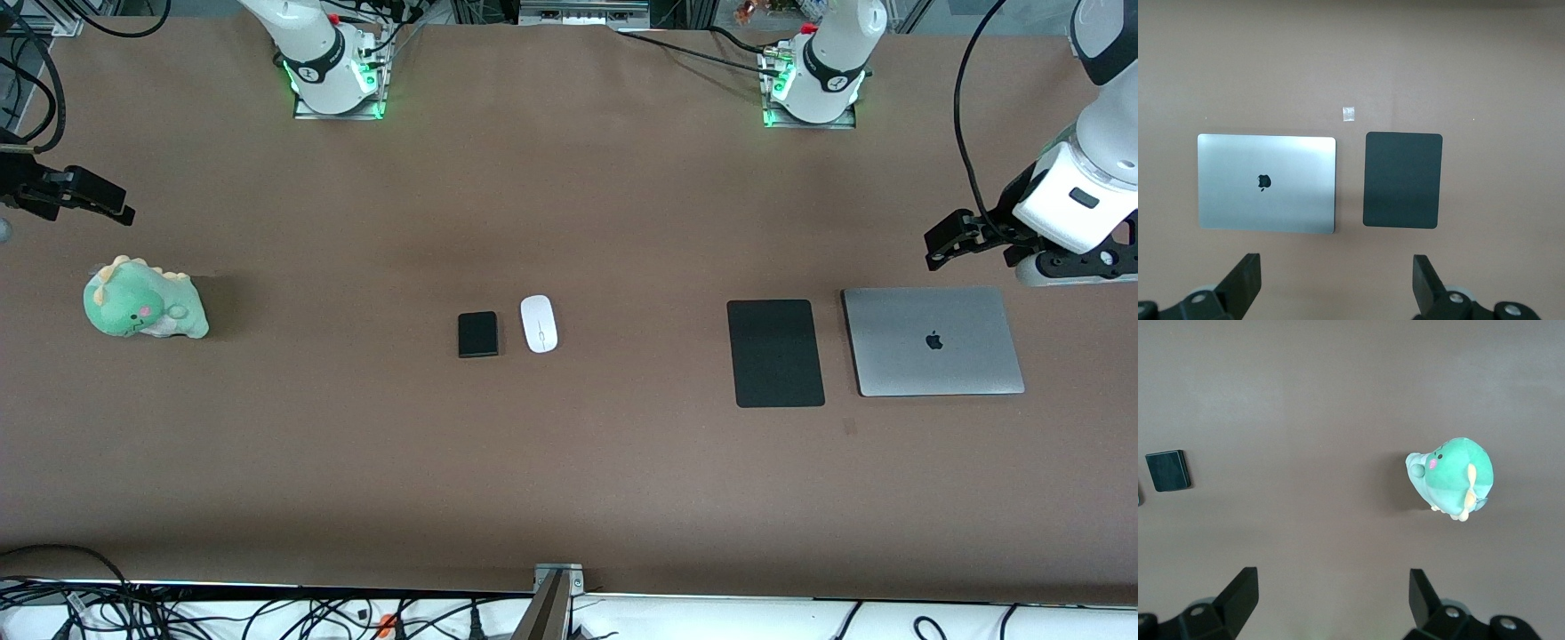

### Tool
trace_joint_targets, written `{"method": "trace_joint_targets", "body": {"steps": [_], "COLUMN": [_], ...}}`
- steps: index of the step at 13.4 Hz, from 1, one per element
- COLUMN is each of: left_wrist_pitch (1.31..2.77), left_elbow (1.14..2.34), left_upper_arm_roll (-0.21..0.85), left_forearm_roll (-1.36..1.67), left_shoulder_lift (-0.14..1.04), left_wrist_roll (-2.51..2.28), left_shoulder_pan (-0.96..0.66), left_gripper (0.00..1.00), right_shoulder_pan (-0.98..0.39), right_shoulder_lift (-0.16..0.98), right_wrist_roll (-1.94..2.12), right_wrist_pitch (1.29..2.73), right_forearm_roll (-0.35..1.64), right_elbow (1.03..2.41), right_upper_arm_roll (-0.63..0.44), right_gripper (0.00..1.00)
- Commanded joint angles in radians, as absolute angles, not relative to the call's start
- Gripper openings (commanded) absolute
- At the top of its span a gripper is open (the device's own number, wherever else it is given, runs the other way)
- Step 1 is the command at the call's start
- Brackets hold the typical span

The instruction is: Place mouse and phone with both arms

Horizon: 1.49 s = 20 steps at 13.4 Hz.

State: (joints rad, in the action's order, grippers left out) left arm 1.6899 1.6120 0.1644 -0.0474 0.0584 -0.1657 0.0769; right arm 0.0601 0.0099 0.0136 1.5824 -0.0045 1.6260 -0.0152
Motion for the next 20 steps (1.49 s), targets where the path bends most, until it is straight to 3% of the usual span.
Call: {"method": "trace_joint_targets", "body": {"steps": [1, 20], "left_wrist_pitch": [1.675, 1.675], "left_elbow": [1.582, 1.582], "left_upper_arm_roll": [0.172, 0.173], "left_forearm_roll": [-0.028, -0.028], "left_shoulder_lift": [0.069, 0.068], "left_wrist_roll": [-0.152, -0.152], "left_shoulder_pan": [0.086, 0.083], "left_gripper": [1.00, 1.00], "right_shoulder_pan": [0.051, 0.051], "right_shoulder_lift": [-0.011, 0.021], "right_wrist_roll": [0.018, 0.024], "right_wrist_pitch": [1.588, 1.588], "right_forearm_roll": [0.014, 0.014], "right_elbow": [1.644, 1.652], "right_upper_arm_roll": [-0.026, -0.026], "right_gripper": [1.00, 1.00]}}
